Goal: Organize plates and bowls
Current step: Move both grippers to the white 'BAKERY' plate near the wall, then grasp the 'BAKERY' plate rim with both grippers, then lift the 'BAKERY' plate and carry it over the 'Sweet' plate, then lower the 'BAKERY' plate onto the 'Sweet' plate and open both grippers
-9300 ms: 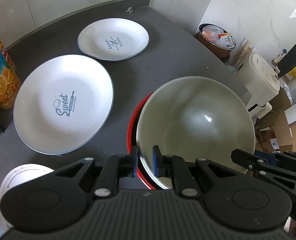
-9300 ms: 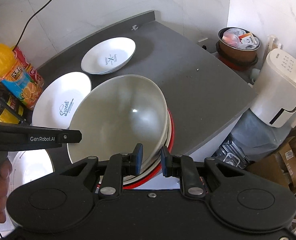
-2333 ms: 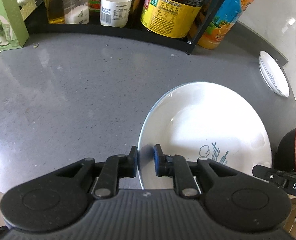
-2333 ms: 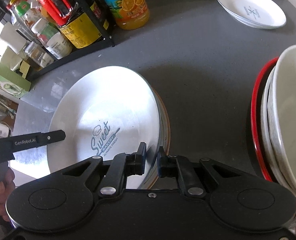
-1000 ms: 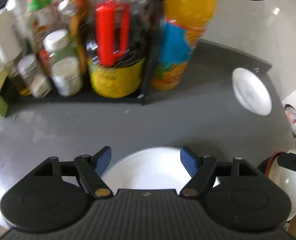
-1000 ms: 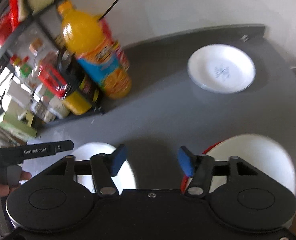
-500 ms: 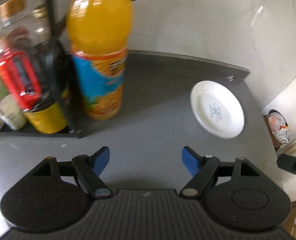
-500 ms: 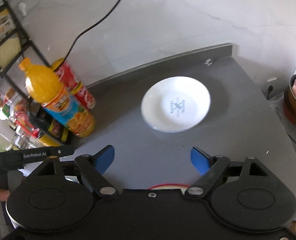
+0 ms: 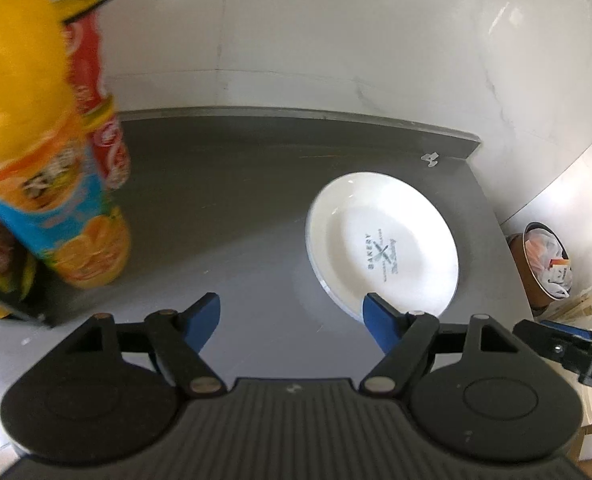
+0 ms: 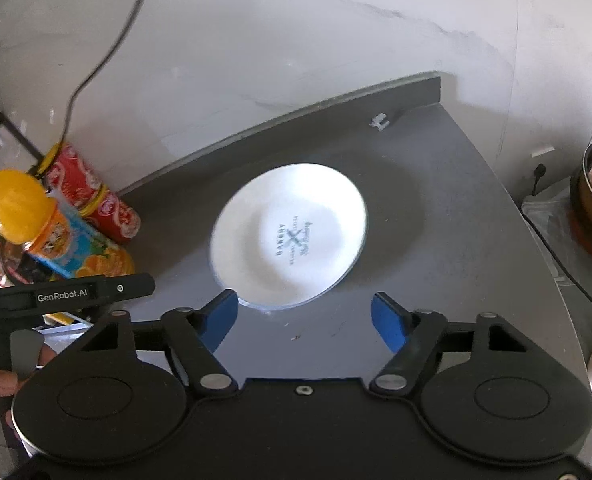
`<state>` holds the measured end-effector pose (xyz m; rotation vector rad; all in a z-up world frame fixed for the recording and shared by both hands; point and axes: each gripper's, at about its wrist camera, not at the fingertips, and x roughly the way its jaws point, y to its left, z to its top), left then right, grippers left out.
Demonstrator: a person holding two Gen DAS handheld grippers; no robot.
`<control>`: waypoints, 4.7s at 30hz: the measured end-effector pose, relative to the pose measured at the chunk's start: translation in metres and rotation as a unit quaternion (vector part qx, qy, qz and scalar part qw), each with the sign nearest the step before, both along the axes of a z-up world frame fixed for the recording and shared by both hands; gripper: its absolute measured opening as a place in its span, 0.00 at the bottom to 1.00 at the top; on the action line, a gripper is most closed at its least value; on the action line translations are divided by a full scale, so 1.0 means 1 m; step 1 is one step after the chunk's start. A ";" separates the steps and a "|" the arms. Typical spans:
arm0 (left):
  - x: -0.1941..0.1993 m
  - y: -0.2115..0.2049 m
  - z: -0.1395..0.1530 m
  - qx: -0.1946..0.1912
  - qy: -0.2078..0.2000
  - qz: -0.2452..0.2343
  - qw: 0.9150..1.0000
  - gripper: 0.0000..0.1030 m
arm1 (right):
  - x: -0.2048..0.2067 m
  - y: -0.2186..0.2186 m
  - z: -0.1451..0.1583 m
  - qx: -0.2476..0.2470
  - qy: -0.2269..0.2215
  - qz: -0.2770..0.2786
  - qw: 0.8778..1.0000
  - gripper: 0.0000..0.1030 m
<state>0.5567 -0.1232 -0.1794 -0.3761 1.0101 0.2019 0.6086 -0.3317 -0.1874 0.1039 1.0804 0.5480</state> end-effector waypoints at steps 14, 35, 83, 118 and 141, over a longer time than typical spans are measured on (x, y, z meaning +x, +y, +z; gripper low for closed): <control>0.053 -0.005 -0.060 -0.020 0.026 0.023 0.999 0.55 | 0.057 0.000 -0.068 -0.003 0.024 0.003 1.000 0.47; 0.084 -0.013 -0.080 -0.016 0.012 0.020 1.000 0.13 | 0.073 0.018 -0.094 0.003 0.005 0.024 1.000 0.11; -0.164 0.084 0.060 -0.033 -0.090 0.055 0.994 0.10 | -0.132 0.059 0.068 0.044 -0.111 0.081 0.990 0.12; -0.311 0.138 -0.016 -0.051 -0.006 0.111 0.993 0.11 | -0.256 0.133 -0.009 -0.002 -0.037 0.140 0.989 0.12; -0.309 0.142 -0.050 -0.035 0.026 0.092 0.995 0.11 | -0.267 0.157 -0.038 -0.066 -0.019 0.153 0.986 0.13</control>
